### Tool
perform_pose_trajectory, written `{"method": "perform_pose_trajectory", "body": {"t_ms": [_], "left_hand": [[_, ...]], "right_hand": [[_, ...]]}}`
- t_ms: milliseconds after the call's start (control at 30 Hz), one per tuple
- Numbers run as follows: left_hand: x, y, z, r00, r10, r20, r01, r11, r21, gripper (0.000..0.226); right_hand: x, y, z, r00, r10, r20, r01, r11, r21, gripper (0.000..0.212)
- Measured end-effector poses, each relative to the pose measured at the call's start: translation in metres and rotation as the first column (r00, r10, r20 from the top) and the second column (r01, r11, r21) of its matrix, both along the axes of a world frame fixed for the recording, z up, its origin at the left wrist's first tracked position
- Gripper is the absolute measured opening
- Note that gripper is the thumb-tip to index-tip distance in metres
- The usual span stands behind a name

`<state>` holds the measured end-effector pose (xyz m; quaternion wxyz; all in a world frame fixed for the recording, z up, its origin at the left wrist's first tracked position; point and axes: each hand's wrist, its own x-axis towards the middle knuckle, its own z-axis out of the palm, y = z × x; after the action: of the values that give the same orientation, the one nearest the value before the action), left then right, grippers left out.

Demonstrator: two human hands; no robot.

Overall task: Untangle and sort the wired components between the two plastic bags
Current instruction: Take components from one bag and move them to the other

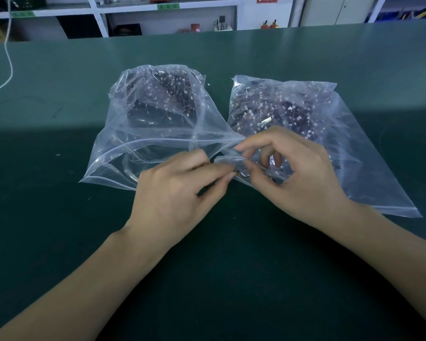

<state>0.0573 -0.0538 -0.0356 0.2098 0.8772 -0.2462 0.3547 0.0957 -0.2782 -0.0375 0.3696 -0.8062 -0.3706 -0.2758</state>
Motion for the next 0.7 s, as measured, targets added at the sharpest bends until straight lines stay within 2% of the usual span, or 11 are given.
{"method": "perform_pose_trajectory", "body": {"t_ms": [133, 233, 333, 433, 567, 633, 700], "left_hand": [[0.004, -0.013, 0.001, 0.995, 0.039, 0.092, -0.054, 0.984, 0.168, 0.024], [0.009, -0.018, 0.003, 0.996, 0.089, 0.024, -0.092, 0.966, 0.241, 0.024], [0.008, -0.022, -0.003, 0.987, 0.140, -0.075, -0.102, 0.920, 0.379, 0.020], [0.003, -0.028, -0.008, 0.985, 0.139, -0.097, -0.084, 0.897, 0.435, 0.022], [0.002, -0.022, -0.010, 0.993, 0.057, -0.106, -0.018, 0.944, 0.329, 0.026], [0.003, -0.012, -0.008, 0.992, -0.029, -0.121, 0.049, 0.985, 0.164, 0.029], [0.005, 0.000, -0.005, 0.990, -0.040, -0.138, 0.037, 0.999, -0.022, 0.035]], "right_hand": [[-0.001, 0.000, -0.001, 1.000, 0.016, -0.005, -0.016, 1.000, 0.016, 0.028], [-0.002, 0.002, -0.001, 1.000, 0.026, -0.011, -0.026, 0.999, 0.018, 0.027], [-0.003, 0.003, -0.001, 0.999, 0.032, -0.031, -0.031, 0.999, 0.020, 0.024], [-0.006, 0.005, 0.000, 0.999, 0.021, -0.028, -0.020, 0.999, 0.026, 0.022], [-0.008, 0.004, 0.004, 0.997, 0.028, -0.072, -0.026, 0.999, 0.031, 0.024], [-0.009, 0.003, 0.005, 0.991, 0.046, -0.127, -0.046, 0.999, -0.001, 0.025], [-0.009, 0.003, 0.005, 0.987, 0.056, -0.149, -0.064, 0.997, -0.048, 0.026]]}}
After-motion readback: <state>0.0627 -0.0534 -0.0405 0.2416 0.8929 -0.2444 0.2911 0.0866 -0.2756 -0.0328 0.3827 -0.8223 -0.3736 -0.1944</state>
